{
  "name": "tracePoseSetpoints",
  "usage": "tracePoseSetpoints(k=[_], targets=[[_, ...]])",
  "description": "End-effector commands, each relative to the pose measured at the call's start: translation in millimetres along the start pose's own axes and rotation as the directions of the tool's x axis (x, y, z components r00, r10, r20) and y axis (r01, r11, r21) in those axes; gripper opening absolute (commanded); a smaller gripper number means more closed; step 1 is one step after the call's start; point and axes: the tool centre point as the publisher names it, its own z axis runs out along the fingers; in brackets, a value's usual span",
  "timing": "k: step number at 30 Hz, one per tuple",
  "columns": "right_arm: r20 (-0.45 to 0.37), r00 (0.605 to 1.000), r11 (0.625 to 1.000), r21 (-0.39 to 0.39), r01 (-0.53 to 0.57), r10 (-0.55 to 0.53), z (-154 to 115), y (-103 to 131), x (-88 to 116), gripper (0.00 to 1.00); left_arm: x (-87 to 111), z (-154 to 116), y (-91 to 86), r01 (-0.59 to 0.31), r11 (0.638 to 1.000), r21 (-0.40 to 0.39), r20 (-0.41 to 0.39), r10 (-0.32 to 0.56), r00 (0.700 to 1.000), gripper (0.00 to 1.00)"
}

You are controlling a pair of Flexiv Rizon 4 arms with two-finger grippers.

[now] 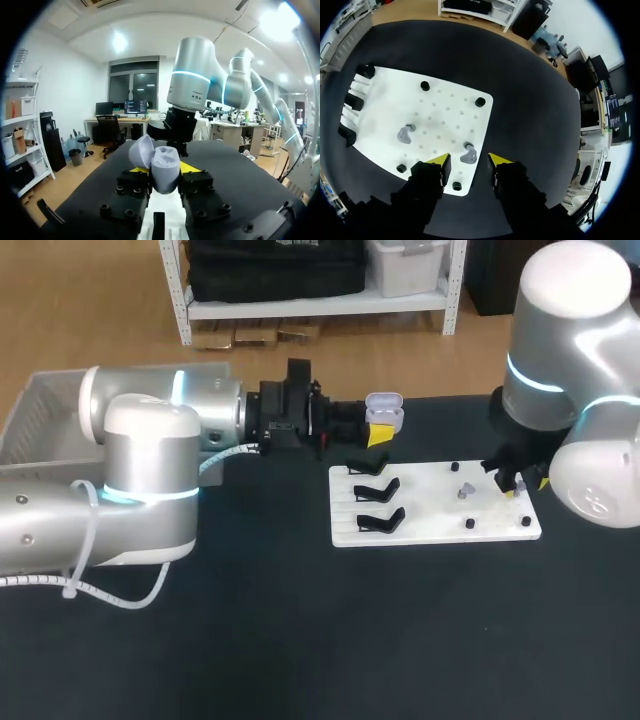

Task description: Pick up each earbud case from the left stands, insert the matching earbuds, close the lid, and place the case in the box.

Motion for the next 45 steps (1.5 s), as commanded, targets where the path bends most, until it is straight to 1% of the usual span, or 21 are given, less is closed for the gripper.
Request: tracePoseSetpoints(k=[1, 7, 11, 12, 13, 14, 15, 22, 24, 29, 31, 32, 34, 35, 38, 42, 45], targets=[[-0.001, 1.000, 1.000, -0.002, -0.005, 0.005, 4, -1, -1, 0.45, 1.4, 0, -1.3, -0.004, 1.000, -0.005, 0.007, 0.004, 1.000, 0.00], [-0.004, 1.000, 1.000, -0.011, -0.012, 0.012, 7, 1, -3, 0.42, 1.4, 0, -1.3, -0.004, 1.000, -0.005, 0.007, 0.004, 1.000, 0.00], [-0.003, 1.000, 1.000, -0.010, -0.017, 0.017, 7, 1, -5, 0.36, 1.4, 0, -1.3, -0.004, 1.000, -0.005, 0.007, 0.004, 1.000, 0.00], [-0.002, 1.000, 1.000, -0.011, -0.018, 0.018, 8, 1, -5, 0.29, 1.4, 0, -1.3, -0.004, 1.000, -0.005, 0.007, 0.004, 1.000, 0.00], [-0.003, 1.000, 1.000, -0.010, -0.022, 0.022, 8, 1, -5, 0.14, 1.4, 0, -1.3, -0.004, 1.000, -0.005, 0.007, 0.004, 1.000, 0.00], [-0.003, 1.000, 1.000, -0.010, -0.024, 0.024, 8, 1, -6, 0.04, 1.4, 0, -1.3, -0.004, 1.000, -0.005, 0.007, 0.004, 1.000, 0.00], [-0.004, 1.000, 1.000, -0.010, -0.025, 0.025, 8, 1, -6, 0.00, 1.4, 0, -1.3, -0.004, 1.000, -0.005, 0.007, 0.004, 1.000, 0.00], [-0.018, 0.999, 0.999, -0.011, -0.030, 0.030, 7, 3, -5, 0.00, 1.4, 0, -1.3, -0.004, 1.000, -0.005, 0.007, 0.004, 1.000, 0.00], [-0.019, 0.999, 1.000, -0.007, -0.031, 0.030, 1, 3, -6, 0.00, 1.4, 0, -1.3, -0.004, 1.000, -0.005, 0.007, 0.004, 1.000, 0.00], [-0.010, 0.998, 0.998, 0.000, -0.058, 0.058, -31, 2, -6, 0.00, 1.4, 0, -1.3, -0.004, 1.000, -0.005, 0.007, 0.004, 1.000, 0.00], [-0.014, 0.998, 0.998, 0.000, -0.056, 0.056, -43, 4, -6, 0.00, 1.4, 0, -1.3, -0.004, 1.000, -0.005, 0.007, 0.004, 1.000, 0.00], [-0.039, 0.997, 0.998, 0.017, -0.066, 0.067, -54, 5, -6, 0.00, 1.4, 0, -1.3, -0.004, 1.000, -0.005, 0.007, 0.004, 1.000, 0.00], [-0.043, 0.996, 0.997, 0.012, -0.080, 0.080, -71, 9, -8, 0.00, 1.4, 0, -1.3, -0.004, 1.000, -0.005, 0.007, 0.004, 1.000, 0.00], [-0.048, 0.996, 0.997, 0.009, -0.080, 0.081, -80, 12, -8, 0.00, 1.4, 0, -1.3, -0.004, 1.000, -0.005, 0.007, 0.004, 1.000, 0.00], [-0.063, 0.994, 0.995, 0.035, -0.089, 0.091, -110, 21, -9, 0.00, 1.4, 0, -1.3, -0.004, 1.000, -0.005, 0.007, 0.004, 1.000, 0.00], [-0.062, 0.993, 0.995, 0.023, -0.095, 0.096, -146, 41, -14, 0.00, 1.4, 0, -1.3, -0.004, 1.000, -0.005, 0.007, 0.004, 1.000, 0.00], [-0.067, 0.993, 0.995, 0.014, -0.097, 0.098, -168, 54, -18, 0.00, 1.4, 0, -1.3, -0.004, 1.000, -0.005, 0.007, 0.004, 1.000, 0.00]])
